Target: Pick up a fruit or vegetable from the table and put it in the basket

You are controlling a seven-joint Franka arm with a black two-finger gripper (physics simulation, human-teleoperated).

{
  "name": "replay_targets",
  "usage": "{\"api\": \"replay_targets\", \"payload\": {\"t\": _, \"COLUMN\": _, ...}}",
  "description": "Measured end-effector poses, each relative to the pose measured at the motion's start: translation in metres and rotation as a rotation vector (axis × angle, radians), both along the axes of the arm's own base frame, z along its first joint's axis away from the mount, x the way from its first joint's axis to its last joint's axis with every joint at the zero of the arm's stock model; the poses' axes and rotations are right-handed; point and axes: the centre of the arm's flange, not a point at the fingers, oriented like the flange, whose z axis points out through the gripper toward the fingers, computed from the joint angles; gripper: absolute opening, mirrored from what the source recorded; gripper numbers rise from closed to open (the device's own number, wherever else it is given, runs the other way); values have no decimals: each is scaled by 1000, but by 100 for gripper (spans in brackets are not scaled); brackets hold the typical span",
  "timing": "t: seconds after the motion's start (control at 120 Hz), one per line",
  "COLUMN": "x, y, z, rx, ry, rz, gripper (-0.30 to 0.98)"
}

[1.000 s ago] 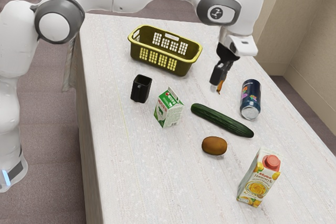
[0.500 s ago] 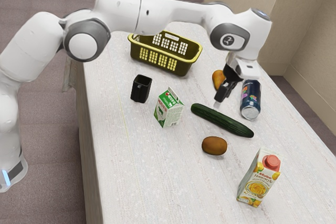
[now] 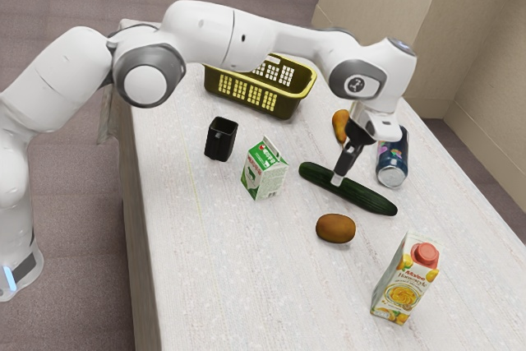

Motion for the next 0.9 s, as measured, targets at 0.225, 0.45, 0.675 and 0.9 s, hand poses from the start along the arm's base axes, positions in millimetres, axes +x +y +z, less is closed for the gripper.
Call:
{"api": "replay_targets", "payload": {"t": 0.225, "x": 3, "y": 0, "z": -13, "rx": -3, "ry": 10, "rz": 29, "gripper": 69}}
{"api": "replay_targets", "payload": {"t": 0.45, "x": 6, "y": -5, "z": -25, "rx": -4, "ry": 17, "rz": 39, "gripper": 69}}
{"api": "replay_targets", "payload": {"t": 0.675, "x": 7, "y": -6, "z": -32, "rx": -5, "ry": 20, "rz": 51, "gripper": 69}}
{"api": "replay_targets", "payload": {"t": 0.9, "x": 7, "y": 0, "z": -39, "rx": 6, "ry": 17, "rz": 68, "gripper": 32}}
